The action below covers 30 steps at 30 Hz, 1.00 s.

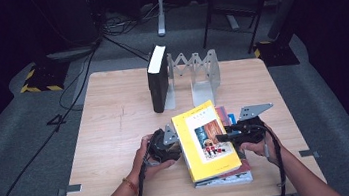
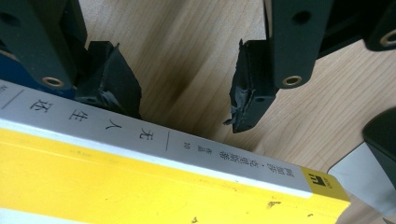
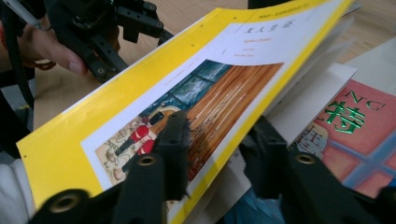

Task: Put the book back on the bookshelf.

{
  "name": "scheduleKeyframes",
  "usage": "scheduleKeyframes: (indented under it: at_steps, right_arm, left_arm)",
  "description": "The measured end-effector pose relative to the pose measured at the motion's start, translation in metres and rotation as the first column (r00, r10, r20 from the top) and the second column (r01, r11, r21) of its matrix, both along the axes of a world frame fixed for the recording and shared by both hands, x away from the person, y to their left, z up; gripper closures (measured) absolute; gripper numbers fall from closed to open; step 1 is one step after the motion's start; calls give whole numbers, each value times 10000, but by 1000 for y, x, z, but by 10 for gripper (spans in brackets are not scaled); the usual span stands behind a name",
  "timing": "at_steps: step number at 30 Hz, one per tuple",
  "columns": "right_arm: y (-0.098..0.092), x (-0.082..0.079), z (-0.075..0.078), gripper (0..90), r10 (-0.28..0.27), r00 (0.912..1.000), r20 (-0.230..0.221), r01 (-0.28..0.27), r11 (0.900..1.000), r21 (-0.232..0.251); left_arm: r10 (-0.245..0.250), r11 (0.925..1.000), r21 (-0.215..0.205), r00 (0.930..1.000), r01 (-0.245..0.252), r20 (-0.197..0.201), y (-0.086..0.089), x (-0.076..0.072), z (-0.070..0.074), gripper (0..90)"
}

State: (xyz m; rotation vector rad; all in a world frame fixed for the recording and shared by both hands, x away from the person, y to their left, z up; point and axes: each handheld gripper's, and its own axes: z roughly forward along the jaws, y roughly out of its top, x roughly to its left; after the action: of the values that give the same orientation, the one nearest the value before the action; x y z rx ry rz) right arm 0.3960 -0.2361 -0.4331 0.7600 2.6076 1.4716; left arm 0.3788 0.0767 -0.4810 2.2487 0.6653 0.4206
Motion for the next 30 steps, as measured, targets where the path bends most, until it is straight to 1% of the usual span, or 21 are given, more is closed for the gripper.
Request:
scheduleKeyframes:
  at_steps: [2,4,6,7,8,9,11,12,13,15,16,18,20,22,23,24,25,26,29,30]
  right_arm:
    - [-3,1,0,720,68,9999,-111,-66,9999,135]
    - [-4,0,1,751,169,9999,-6,-169,9994,310]
    - [-5,-1,3,787,278,9996,75,-282,9981,549]
    - [-5,-1,3,787,278,9996,75,-282,9981,549]
    - [-4,-3,4,796,336,9993,190,-347,9977,575]
    - [-4,-3,5,800,336,9990,281,-349,9982,487]
    - [-4,-4,5,806,349,9989,298,-364,9979,527]
    - [-4,-3,5,806,360,9989,291,-375,9979,521]
    - [-3,-4,5,806,379,9987,342,-397,9979,520]
    - [-3,-4,5,807,402,9983,424,-422,9980,470]
    - [-3,-4,5,806,408,9982,433,-429,9979,486]
    - [-4,-5,6,807,437,9977,522,-463,9977,495]
    - [-5,-5,6,810,440,9971,625,-475,9973,553]
    - [-7,-5,7,813,441,9967,683,-486,9967,651]
    - [-8,-5,7,816,455,9960,770,-514,9958,755]
    - [-9,-6,9,816,440,9950,897,-522,9946,903]
    - [-10,-7,10,820,437,9928,1117,-539,9945,898]
    - [-10,-8,11,824,405,9900,1350,-523,9950,849]
    - [-13,-7,15,836,197,9864,1634,-374,9936,1064]
    - [-13,-7,16,838,136,9844,1756,-325,9939,1052]
  left_arm:
    - [64,10000,-28,10000,-64,-76,0,1,-1,417]
    - [150,9999,-22,9999,-150,-56,0,3,-2,412]
    - [339,9993,-150,9994,-341,-119,1,6,-3,433]
    - [339,9993,-150,9994,-341,-119,1,6,-3,436]
    - [363,9992,-178,9993,-365,-135,2,8,-2,436]
    - [377,9991,-202,9992,-379,-115,3,10,-2,442]
    - [389,9988,-274,9991,-394,-182,5,14,-2,462]
    - [507,9980,-382,9986,-512,-125,6,16,-2,509]
    - [542,9974,-464,9984,-549,-167,8,18,-1,541]
    - [459,9971,-602,9987,-471,-202,10,22,-1,566]
    - [440,9967,-667,9988,-452,-201,10,23,-1,619]
    - [322,9964,-780,9990,-344,-297,10,25,1,682]
    - [257,9962,-832,9997,-261,-61,9,24,4,727]
    - [240,9942,-1044,9997,-241,-25,10,27,9,729]
    - [334,9927,-1167,9993,-314,150,10,29,12,725]
    - [358,9932,-1115,9992,-336,182,8,31,15,726]
    - [383,9936,-1078,9988,-349,295,7,33,18,725]
    - [482,9922,-1173,9979,-427,440,7,35,21,719]
    - [577,9844,-1688,9974,-495,440,8,44,28,687]
    - [668,9805,-1880,9968,-575,433,10,47,30,686]
